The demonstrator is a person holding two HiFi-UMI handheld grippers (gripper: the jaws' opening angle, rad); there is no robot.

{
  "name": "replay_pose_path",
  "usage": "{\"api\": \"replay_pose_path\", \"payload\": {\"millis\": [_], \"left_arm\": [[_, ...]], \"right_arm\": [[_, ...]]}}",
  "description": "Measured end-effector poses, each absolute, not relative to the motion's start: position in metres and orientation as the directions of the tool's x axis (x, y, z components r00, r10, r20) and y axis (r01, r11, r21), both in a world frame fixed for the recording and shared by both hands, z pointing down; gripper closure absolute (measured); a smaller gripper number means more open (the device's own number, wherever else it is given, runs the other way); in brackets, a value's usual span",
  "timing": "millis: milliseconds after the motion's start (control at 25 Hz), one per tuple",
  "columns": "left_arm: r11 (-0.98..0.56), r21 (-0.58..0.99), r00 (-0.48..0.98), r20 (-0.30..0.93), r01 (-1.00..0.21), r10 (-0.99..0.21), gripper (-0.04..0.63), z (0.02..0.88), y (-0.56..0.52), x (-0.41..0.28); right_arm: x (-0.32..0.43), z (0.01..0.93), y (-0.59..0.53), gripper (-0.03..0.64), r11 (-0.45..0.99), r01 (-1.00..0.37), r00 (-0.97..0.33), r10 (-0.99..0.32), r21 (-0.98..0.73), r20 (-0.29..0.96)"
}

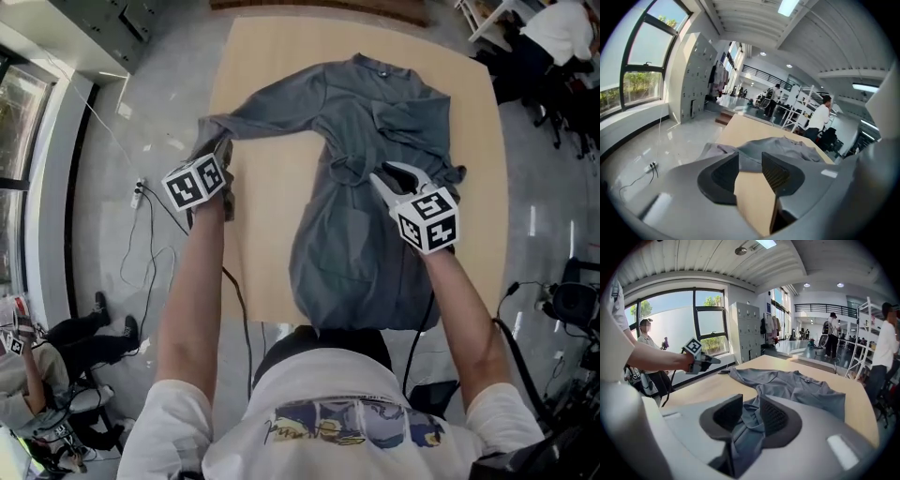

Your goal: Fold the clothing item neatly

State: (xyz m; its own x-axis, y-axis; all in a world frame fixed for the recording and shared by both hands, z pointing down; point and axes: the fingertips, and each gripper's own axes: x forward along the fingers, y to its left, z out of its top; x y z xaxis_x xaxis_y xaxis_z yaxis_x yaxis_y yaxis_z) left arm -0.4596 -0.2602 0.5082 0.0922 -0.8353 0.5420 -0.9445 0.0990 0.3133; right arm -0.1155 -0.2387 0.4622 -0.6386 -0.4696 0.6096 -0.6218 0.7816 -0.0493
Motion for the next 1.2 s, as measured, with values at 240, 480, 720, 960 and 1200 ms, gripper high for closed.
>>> {"api": "replay_pose_path", "payload": {"millis": [240,480,720,960,1200], "left_arm": [[0.223,0.332,0.035,0.622,-0.917,-0.782,0.42,0.55,-0.309,-0.476],[0.359,0.323,-0.042,0.688,-0.876,-0.724,0.411,0.578,-0.338,-0.503],[0.482,0.289,-0.103,0.764,-0.827,-0.637,0.387,0.6,-0.352,-0.52],[0.538,0.233,-0.154,0.801,-0.81,-0.578,0.385,0.616,-0.353,-0.523],[0.558,0.191,-0.181,0.82,-0.807,-0.543,0.444,0.626,-0.351,-0.526]], "right_arm": [[-0.107,0.466,-0.247,0.512,0.808,-0.587,-0.656,-0.437,-0.053,0.615],[-0.095,0.48,-0.252,0.512,0.816,-0.574,-0.659,-0.414,-0.064,0.628],[-0.091,0.488,-0.255,0.512,0.818,-0.567,-0.675,-0.394,-0.097,0.625],[-0.086,0.489,-0.259,0.512,0.823,-0.558,-0.684,-0.382,-0.108,0.621],[-0.079,0.498,-0.263,0.512,0.817,-0.564,-0.685,-0.382,-0.119,0.62]]}}
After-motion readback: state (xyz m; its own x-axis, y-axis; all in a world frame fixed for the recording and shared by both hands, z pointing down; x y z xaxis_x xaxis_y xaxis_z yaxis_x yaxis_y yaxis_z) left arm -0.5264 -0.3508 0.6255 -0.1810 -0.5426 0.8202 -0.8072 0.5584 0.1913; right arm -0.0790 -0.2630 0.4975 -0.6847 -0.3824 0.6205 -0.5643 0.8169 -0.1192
